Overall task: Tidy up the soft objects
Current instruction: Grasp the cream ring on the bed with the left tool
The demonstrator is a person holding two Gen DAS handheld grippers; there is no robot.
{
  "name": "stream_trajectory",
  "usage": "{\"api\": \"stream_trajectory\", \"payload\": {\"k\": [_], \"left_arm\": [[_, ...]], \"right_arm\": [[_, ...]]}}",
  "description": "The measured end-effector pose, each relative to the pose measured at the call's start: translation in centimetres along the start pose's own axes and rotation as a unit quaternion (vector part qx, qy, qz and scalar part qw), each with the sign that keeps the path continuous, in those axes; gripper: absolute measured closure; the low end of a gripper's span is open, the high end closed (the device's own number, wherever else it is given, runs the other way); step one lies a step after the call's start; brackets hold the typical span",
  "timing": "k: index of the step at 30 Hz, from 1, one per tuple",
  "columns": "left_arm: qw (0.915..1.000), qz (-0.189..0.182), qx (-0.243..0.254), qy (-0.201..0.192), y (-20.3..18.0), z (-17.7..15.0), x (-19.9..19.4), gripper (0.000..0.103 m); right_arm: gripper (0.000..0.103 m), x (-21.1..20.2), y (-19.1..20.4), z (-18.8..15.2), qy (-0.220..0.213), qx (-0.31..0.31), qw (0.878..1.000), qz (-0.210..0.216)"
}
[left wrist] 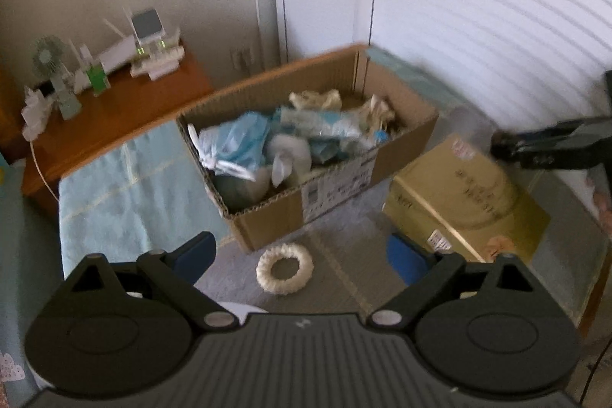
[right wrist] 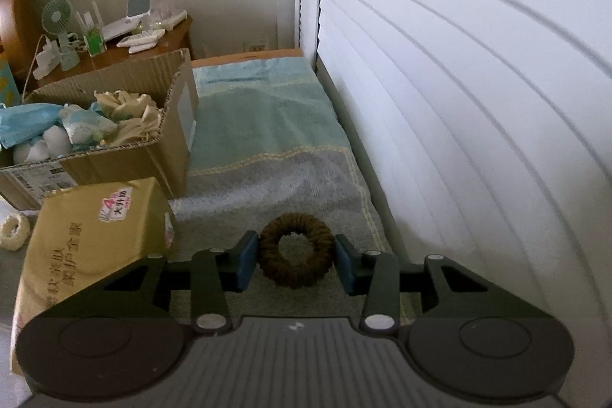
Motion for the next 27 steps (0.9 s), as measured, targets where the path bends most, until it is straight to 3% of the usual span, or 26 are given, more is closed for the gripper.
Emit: {"api": "stream_trajectory", "payload": {"k": [7,14,27], "left_arm": [[0.993,-0.024,0.012,0.115,-0.2,0.6,4.2,0.024],[0.9836,-0.005,0.047,0.174,-1.3,0.0,6.5,0.028],[0.9792,-0.001,0.03,0.201,-2.1,-0.6,8.8,0.037]], "right_arm": [[0.055,-0.8,0.6,0.1,-0.009,-0.003,1.0,0.011],[0.055,-1.2,0.8,-0.1,-0.015,0.0,1.0,0.021],[0.055,-1.3,0.9,-0.3,-0.018,-0.001,0.999,0.031]]}}
Point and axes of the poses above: each gripper's, at about its wrist camera, not at the fingertips, and x roughly the way its jaws point, y to its left, z to its top, the point moved 6 cm from there along x, roughly the way its jaws point, and after that the axes turned 15 degrees about z, right-handed, at the moved point
